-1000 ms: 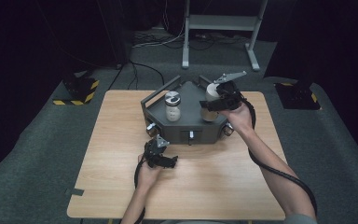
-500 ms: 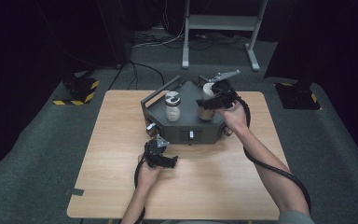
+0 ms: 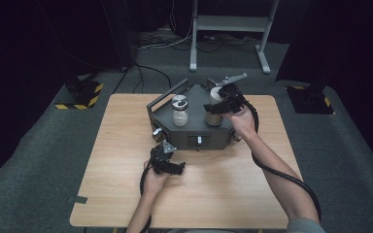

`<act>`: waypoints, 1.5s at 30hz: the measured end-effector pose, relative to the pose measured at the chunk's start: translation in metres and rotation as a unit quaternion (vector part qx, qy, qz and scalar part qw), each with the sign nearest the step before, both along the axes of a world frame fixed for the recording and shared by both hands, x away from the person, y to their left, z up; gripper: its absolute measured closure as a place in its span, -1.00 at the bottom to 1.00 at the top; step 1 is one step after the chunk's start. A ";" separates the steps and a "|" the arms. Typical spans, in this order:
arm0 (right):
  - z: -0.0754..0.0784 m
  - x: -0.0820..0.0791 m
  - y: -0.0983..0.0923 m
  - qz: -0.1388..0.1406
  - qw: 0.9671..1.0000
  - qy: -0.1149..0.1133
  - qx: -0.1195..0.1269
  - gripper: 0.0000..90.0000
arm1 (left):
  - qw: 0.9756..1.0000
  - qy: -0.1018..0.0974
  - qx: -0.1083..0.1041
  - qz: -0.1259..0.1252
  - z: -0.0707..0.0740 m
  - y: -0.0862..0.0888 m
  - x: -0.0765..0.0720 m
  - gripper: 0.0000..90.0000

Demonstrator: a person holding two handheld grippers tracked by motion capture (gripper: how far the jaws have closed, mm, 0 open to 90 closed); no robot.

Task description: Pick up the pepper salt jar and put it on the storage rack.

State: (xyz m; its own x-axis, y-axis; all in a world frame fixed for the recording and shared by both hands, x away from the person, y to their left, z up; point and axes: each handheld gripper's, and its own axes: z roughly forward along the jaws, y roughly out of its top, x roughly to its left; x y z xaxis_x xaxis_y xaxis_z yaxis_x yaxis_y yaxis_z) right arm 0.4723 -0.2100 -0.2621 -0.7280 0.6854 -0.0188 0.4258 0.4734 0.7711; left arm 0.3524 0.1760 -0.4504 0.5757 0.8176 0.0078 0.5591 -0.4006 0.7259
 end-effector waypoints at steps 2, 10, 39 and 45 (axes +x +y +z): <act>-0.001 0.001 0.001 -0.001 1.000 0.002 -0.002 -0.25 | 1.000 0.000 0.000 0.000 0.000 0.000 0.000 -0.89; -0.001 0.002 0.001 -0.001 1.000 0.004 -0.009 -0.25 | 1.000 0.000 0.000 0.000 0.000 0.000 0.000 -0.89; -0.004 0.003 0.004 0.003 1.000 0.004 -0.013 -0.26 | 1.000 0.000 0.000 0.000 0.000 0.000 0.000 -0.89; -0.005 0.003 0.003 0.005 1.000 0.003 -0.012 -0.26 | 1.000 0.000 0.000 0.000 0.000 0.000 0.000 -0.89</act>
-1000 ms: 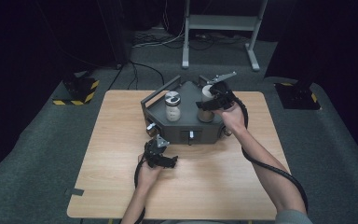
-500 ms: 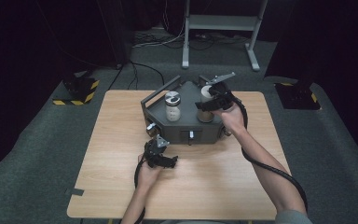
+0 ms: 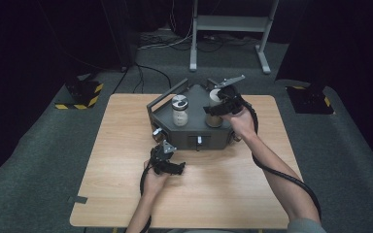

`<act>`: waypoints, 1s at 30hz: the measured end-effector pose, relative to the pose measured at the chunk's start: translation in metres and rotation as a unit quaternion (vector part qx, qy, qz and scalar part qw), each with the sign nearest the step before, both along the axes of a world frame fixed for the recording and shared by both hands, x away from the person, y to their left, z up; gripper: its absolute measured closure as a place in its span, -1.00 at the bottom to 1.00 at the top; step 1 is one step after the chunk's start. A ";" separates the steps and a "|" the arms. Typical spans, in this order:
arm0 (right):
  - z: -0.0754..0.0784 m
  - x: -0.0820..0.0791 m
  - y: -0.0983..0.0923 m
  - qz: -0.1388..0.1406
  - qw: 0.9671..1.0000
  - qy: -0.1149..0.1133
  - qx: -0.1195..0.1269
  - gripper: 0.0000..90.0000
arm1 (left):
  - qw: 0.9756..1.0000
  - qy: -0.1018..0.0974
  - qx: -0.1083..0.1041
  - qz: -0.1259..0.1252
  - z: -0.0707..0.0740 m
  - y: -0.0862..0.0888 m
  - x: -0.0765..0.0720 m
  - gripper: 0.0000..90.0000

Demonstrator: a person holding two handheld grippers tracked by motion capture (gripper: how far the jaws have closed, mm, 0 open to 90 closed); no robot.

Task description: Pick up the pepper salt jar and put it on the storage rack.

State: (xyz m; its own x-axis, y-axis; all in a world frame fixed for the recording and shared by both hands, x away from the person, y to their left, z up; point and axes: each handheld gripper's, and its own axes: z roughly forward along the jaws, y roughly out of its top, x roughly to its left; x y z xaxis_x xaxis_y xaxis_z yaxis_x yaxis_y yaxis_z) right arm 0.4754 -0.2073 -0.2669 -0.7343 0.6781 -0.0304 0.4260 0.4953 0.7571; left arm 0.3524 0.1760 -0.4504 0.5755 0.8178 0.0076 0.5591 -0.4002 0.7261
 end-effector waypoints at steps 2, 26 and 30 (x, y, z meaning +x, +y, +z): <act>-0.001 -0.001 0.000 -0.001 1.000 -0.001 0.001 -0.27 | 1.000 0.000 0.000 0.000 0.000 0.000 0.000 -0.89; -0.023 -0.015 -0.053 0.003 0.997 -0.010 0.077 -0.78 | 1.000 0.000 0.000 0.000 0.000 0.000 0.000 -0.89; -0.024 -0.018 -0.059 0.000 0.997 -0.012 0.078 -0.78 | 1.000 0.000 0.000 0.000 0.000 0.000 0.000 -0.89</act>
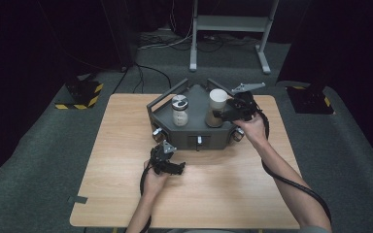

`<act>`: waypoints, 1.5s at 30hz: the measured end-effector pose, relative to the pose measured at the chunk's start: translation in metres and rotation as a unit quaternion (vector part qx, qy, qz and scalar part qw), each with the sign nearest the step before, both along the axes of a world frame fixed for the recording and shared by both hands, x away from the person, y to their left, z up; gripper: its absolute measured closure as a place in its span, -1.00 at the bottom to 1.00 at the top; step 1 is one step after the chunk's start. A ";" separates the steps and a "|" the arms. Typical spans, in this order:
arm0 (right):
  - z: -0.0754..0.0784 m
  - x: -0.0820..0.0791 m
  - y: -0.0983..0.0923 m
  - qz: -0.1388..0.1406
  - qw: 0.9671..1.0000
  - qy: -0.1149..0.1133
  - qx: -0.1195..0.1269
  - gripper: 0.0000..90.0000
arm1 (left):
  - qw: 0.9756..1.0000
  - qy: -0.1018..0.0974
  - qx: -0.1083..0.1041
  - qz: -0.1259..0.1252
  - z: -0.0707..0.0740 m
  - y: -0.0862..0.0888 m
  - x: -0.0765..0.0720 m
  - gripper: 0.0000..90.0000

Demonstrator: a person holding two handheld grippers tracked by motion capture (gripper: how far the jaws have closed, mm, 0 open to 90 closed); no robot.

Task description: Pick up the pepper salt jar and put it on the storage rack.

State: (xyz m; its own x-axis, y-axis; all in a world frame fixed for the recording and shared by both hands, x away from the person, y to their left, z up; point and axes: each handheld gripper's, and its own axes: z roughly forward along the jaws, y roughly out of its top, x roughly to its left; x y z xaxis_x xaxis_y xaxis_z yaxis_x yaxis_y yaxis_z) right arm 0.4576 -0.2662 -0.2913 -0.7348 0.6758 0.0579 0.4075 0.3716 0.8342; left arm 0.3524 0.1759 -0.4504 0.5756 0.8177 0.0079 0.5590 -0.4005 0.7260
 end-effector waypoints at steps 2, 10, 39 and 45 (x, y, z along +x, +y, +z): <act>-0.001 -0.001 -0.004 0.001 1.000 0.002 0.000 -0.78 | 1.000 0.000 0.000 0.000 0.000 0.000 0.000 -0.89; -0.005 -0.007 -0.013 0.007 1.000 -0.002 -0.002 -0.77 | 1.000 0.000 0.000 0.000 0.000 0.000 0.000 -0.89; -0.037 -0.040 -0.067 -0.025 0.999 0.015 0.026 -0.74 | 1.000 -0.001 0.001 0.000 0.000 0.000 0.000 -0.89; -0.048 -0.045 -0.074 -0.031 0.999 0.022 0.028 -0.74 | 1.000 0.000 0.002 0.000 0.000 0.000 0.000 -0.89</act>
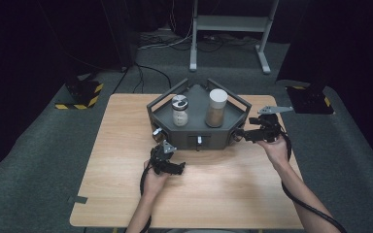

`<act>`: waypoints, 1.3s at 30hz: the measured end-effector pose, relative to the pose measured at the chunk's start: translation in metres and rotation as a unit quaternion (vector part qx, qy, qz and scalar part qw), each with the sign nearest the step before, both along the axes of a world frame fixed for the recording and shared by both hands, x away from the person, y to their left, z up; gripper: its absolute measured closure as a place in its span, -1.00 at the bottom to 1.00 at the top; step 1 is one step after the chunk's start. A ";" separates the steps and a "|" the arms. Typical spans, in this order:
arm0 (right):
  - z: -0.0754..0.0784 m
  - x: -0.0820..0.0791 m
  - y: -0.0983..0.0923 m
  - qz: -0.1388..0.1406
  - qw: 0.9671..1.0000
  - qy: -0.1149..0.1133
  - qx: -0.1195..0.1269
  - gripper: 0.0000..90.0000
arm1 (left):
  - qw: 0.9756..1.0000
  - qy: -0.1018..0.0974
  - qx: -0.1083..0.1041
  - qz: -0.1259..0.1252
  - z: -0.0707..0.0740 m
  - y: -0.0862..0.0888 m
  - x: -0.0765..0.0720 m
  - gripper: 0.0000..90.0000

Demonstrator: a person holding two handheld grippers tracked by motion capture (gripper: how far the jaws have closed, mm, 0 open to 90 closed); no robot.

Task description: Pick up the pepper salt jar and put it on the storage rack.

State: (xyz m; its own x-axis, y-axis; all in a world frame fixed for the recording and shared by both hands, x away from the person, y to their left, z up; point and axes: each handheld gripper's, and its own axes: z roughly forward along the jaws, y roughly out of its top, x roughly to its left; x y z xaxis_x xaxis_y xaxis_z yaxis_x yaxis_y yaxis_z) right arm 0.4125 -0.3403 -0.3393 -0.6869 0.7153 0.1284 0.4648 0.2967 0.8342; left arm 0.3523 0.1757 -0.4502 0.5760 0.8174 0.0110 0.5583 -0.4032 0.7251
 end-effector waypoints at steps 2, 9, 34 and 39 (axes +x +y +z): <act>-0.005 -0.001 -0.004 -0.003 1.000 0.005 0.005 -0.74 | 1.000 0.000 0.000 0.000 0.000 0.000 0.000 -0.89; -0.021 -0.005 -0.012 -0.014 1.000 0.017 0.014 -0.73 | 1.000 0.000 0.000 0.000 0.000 0.000 0.000 -0.89; -0.061 -0.026 -0.010 -0.037 0.999 0.029 -0.013 -0.72 | 1.000 0.000 0.000 0.000 0.000 0.000 0.000 -0.89; -0.070 -0.029 -0.005 -0.039 0.999 0.033 -0.021 -0.72 | 1.000 0.000 0.000 0.000 0.000 0.000 0.000 -0.89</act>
State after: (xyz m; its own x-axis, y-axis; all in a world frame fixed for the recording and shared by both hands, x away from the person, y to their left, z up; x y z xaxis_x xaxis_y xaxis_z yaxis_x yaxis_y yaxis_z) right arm 0.3837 -0.3456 -0.4098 -0.6207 0.7715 0.1396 0.5404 0.2921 0.7891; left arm 0.3523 0.1756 -0.4501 0.5759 0.8174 0.0112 0.5585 -0.4034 0.7248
